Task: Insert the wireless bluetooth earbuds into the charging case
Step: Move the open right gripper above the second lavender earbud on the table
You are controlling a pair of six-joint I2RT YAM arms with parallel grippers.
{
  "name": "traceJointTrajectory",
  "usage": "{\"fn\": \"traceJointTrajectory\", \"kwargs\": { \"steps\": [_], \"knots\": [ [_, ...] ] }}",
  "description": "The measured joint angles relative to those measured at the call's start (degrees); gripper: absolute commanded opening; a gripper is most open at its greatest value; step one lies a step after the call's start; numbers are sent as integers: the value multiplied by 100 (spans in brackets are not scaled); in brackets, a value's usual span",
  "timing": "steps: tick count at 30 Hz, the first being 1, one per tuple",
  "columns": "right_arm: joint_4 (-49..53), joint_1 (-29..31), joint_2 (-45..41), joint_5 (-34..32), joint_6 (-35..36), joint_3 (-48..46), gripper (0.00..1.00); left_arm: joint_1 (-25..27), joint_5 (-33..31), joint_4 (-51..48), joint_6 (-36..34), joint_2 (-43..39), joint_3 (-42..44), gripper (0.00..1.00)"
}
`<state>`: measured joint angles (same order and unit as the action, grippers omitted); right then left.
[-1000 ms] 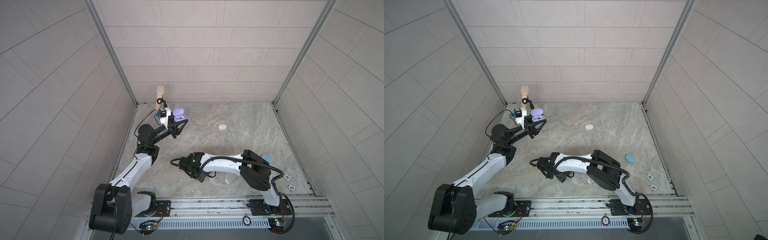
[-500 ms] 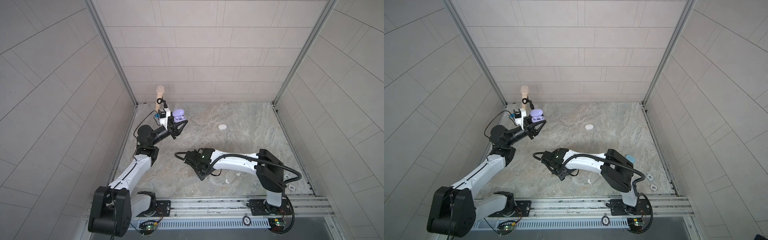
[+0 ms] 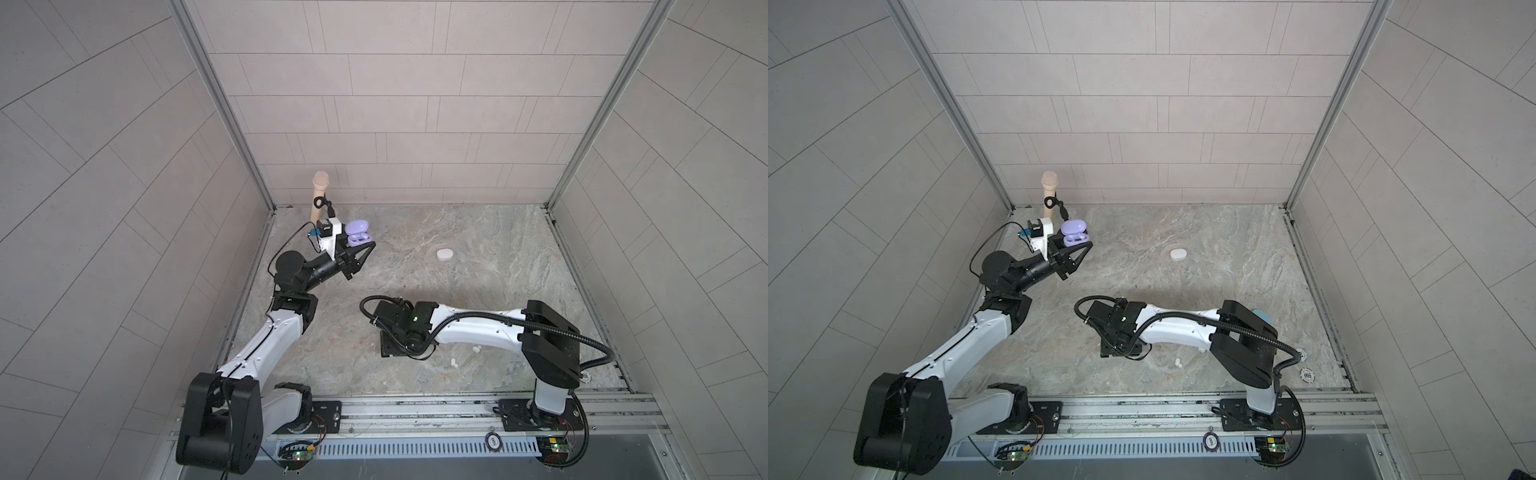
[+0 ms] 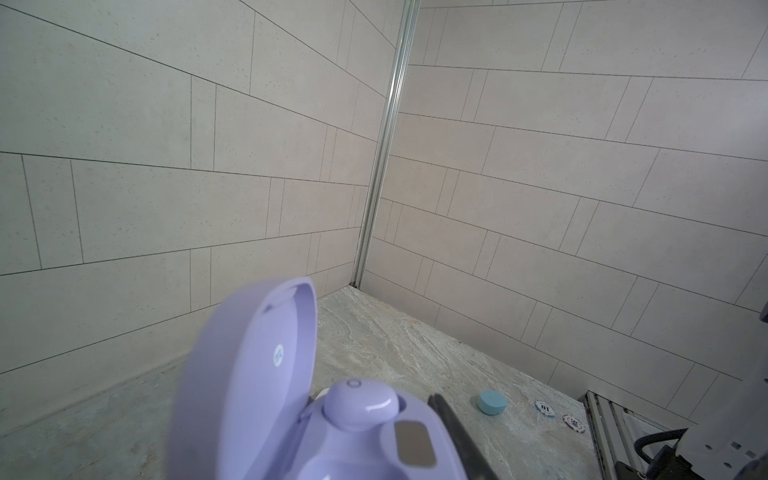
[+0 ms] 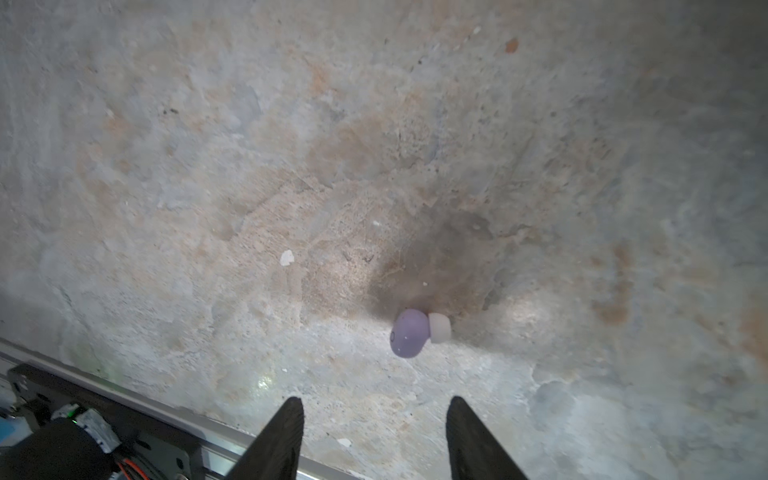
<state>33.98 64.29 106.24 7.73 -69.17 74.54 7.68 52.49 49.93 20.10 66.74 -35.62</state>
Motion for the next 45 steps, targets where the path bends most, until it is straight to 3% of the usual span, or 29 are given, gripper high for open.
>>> {"fn": "traceJointTrajectory", "kwargs": {
  "steps": [15,45],
  "knots": [
    [-81,52,546,-179,-743,155,52,59,-7,-13,0,-66,90,0],
    [883,-9,1036,-564,-2,850,30,61,-15,-11,2,-66,116,0]
  ]
}}
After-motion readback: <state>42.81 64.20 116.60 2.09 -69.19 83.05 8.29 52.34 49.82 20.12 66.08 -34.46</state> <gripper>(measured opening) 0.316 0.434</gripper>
